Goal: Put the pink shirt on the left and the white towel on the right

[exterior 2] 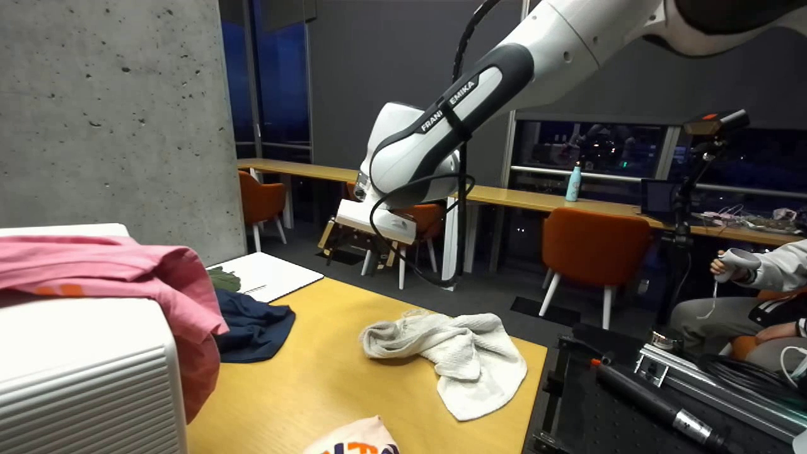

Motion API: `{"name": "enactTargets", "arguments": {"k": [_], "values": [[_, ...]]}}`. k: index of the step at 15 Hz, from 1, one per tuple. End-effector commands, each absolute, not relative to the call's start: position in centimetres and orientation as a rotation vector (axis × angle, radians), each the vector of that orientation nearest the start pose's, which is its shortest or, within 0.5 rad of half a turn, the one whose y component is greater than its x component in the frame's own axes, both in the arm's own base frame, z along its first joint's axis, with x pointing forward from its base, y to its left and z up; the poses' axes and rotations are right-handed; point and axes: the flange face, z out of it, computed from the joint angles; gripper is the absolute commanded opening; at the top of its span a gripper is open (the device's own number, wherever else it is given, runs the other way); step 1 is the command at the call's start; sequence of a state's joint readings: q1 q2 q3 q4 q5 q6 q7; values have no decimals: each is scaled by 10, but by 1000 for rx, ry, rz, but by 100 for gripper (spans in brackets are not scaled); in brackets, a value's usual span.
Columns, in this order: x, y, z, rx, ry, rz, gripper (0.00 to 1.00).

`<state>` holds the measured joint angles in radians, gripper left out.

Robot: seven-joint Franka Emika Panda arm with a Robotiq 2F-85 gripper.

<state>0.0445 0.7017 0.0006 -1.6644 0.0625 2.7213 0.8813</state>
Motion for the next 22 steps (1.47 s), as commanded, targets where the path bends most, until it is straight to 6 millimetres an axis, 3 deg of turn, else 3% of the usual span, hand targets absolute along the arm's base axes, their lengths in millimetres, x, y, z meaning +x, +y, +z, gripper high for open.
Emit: {"name": "enactTargets", "arguments": {"k": [1, 5, 11, 17, 22], "values": [[759, 42, 225, -2656, 1129, -430, 100], [786, 64, 205, -2692, 1003, -374, 100], [811, 89, 192, -2761, 865, -346, 100], [819, 99, 173, -2822, 773, -304, 100], [816, 101, 151, -2851, 741, -246, 100]]}}
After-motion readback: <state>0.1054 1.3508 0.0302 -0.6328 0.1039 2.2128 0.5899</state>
